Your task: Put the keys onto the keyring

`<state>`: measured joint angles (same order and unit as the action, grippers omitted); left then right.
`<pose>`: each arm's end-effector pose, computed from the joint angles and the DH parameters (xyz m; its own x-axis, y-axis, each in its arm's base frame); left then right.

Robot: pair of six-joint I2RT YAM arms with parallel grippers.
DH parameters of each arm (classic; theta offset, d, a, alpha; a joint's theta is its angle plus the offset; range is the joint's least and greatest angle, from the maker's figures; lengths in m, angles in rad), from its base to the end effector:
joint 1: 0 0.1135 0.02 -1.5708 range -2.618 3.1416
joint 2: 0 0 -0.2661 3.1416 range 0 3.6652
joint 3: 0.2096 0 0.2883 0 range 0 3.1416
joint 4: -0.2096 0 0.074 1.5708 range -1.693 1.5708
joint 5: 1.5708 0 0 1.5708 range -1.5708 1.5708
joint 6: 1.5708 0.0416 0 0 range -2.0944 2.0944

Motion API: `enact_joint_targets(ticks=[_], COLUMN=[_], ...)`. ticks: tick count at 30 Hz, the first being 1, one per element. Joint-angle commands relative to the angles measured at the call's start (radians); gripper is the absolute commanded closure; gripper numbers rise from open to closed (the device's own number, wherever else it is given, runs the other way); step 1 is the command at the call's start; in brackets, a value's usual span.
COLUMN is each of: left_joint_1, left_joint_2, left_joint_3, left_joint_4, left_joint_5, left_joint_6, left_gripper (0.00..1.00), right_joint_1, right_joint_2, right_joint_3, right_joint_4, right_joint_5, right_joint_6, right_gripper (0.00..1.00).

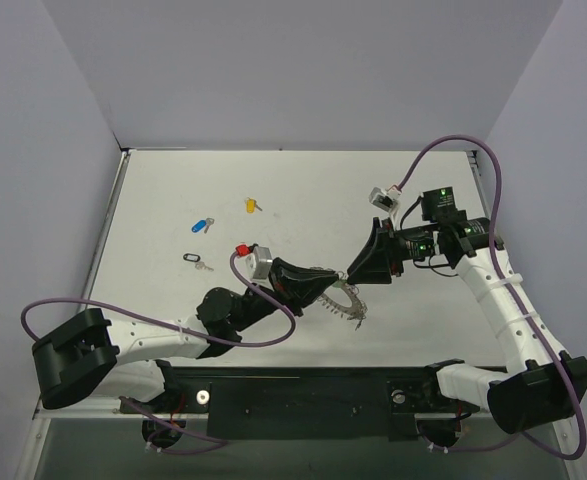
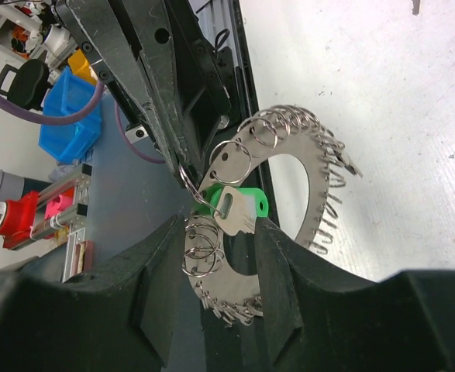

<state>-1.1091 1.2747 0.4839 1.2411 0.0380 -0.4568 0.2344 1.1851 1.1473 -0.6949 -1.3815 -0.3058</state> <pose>0.1266 -0.2580 0.2600 -0.2273 -0.5325 -0.8153 0.9021 0.2001 -0.3823 0.2480 0.1012 0.3546 -0.3935 -0.1522 -0.9067 -0.9147 -0.0339 0.4027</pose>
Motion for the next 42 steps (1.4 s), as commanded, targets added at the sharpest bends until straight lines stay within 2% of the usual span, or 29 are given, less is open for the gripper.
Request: enact_joint_targets(ticks=[1, 21, 30, 32, 42], left_joint_1=[0.009, 0.011, 0.012, 0.014, 0.017], left_joint_2=[-0.035, -0.018, -0.012, -0.014, -0.012], left_joint_3=[0.015, 0.022, 0.015, 0.015, 0.008], left_joint_4=[0.199, 0.218, 0.231, 0.231, 0.235], left_joint_5=[0.013, 0.031, 0.026, 0.025, 0.023], left_joint_6=[-0.013, -0.036, -0.037, -0.039, -0.045], left_gripper=[1.00, 1.00, 1.00, 1.00, 1.00], right_joint_1=[0.003, 0.046, 0.052, 0.052, 0.052], right_joint_2=[-0.021, -0.025, -0.035, -0.036, -0.036], right_joint_3=[-0.003, 0.005, 0.003, -0.001, 0.002], right_joint_4=[0.032, -0.015, -0.017, -0.015, -0.014], right_joint_5=[-0.054, -0.060, -0.059, -0.059, -0.059], right_joint_6=[0.017, -0.078, -0.081, -0.081, -0.079], right_gripper=[0.64, 0.63, 0.67, 0.72, 0.80])
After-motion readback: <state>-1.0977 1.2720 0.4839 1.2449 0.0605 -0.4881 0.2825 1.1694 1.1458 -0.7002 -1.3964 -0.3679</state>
